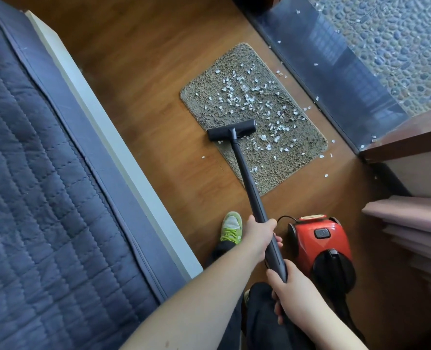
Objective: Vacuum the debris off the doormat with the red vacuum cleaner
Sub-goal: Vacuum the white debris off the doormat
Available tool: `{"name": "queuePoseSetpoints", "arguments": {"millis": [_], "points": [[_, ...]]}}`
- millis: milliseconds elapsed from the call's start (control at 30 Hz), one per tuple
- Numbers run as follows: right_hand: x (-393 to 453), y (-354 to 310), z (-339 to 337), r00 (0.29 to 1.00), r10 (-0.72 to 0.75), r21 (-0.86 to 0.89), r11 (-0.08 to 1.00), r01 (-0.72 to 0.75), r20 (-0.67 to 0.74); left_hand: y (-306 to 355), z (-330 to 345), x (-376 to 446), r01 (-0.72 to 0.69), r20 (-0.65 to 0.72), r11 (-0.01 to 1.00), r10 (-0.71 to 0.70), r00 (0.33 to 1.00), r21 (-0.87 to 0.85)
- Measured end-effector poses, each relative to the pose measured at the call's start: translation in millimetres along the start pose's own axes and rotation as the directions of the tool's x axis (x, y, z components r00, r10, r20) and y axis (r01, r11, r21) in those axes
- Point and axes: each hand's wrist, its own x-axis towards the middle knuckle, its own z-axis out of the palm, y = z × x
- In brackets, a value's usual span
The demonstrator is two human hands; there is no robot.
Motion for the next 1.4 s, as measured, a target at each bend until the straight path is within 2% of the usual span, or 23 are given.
{"name": "queuePoseSetpoints", "arguments": {"millis": [133, 267, 467, 667, 933, 1233, 1400], "points": [[-1.8, 2.9, -1.1, 1.000, 0.018, -0.009, 1.000, -0.018, 0.009, -3.9, 2.1, -0.2, 0.003, -0.027, 1.000, -0.003, 1.000, 0.013], [4.7, -5.7, 1.5, 1.000, -0.031, 0.031, 0.999, 0.031, -0.003, 9.0, -3.7, 5.0, -0.020, -0.045, 0.999, 0.023, 0.999, 0.051], [25.4, -36.4, 4.2, 0.995, -0.093, 0.076, 0.992, 0.096, -0.043, 48.8, -13.5, 20.2, -0.071, -0.043, 0.994, 0.075, 0.996, 0.078], [56.3, -76.5, 2.8, 0.996, -0.072, 0.177, 0.981, 0.082, -0.061, 94.4, -19.8, 36.8, -0.124, -0.016, 0.985, 0.127, 0.992, 0.122], [75.8, -113.6, -4.0, 0.994, -0.099, 0.141, 0.984, 0.105, -0.051, 131.8, -27.1, 48.0, -0.153, -0.026, 0.977, 0.159, 0.987, 0.148], [36.5, -66.9, -14.1, 0.996, -0.085, 0.105, 0.991, 0.089, -0.040, 83.4, -7.6, 32.6, -0.095, 0.007, 0.991, 0.095, 0.995, 0.090], [25.1, -35.1, -18.1, 0.996, -0.062, -0.018, 0.998, 0.061, -0.058, 52.1, 6.6, 25.9, -0.047, 0.014, 0.995, 0.046, 0.999, 0.086]]}}
